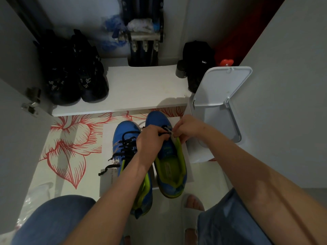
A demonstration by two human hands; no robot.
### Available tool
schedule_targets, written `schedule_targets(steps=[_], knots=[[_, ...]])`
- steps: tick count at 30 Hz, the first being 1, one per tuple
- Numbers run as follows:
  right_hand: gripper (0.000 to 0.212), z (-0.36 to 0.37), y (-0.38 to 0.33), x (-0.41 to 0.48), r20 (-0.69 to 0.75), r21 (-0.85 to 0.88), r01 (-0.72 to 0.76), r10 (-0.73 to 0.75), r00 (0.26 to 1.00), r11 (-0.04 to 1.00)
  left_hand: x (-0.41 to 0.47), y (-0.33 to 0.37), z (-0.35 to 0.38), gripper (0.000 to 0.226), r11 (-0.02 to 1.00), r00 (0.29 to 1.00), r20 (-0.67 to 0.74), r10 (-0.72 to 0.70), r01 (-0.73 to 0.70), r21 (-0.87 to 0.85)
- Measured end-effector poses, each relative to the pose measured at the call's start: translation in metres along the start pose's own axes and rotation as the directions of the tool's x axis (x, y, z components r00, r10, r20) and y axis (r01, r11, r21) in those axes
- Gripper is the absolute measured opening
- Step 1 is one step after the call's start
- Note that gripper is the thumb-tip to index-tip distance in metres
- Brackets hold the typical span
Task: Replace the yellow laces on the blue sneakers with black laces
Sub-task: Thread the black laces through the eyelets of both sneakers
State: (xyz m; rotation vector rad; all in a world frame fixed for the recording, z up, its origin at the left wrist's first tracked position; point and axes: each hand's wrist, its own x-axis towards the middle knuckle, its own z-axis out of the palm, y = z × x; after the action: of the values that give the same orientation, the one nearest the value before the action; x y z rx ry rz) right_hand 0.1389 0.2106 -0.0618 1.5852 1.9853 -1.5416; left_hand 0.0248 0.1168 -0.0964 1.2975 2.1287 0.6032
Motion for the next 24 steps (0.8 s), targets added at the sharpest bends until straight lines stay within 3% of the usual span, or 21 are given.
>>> schedule_targets(steps=[9, 24], knots=[[0.023, 0.0, 0.0, 0.002, 0.004, -0.005, -0.003, 0.003, 1.0, 1.0, 0.0, 0.001, 0.0, 0.023, 0.998, 1.0, 0.015, -0.01, 0.011, -0.061], [0.032, 0.003, -0.003, 0.0, -0.009, -0.001, -0.01, 0.01, 1.0, 1.0, 0.001, 0.004, 0.012, 0.027, 0.995, 0.995, -0.065, -0.071, 0.075, 0.062]])
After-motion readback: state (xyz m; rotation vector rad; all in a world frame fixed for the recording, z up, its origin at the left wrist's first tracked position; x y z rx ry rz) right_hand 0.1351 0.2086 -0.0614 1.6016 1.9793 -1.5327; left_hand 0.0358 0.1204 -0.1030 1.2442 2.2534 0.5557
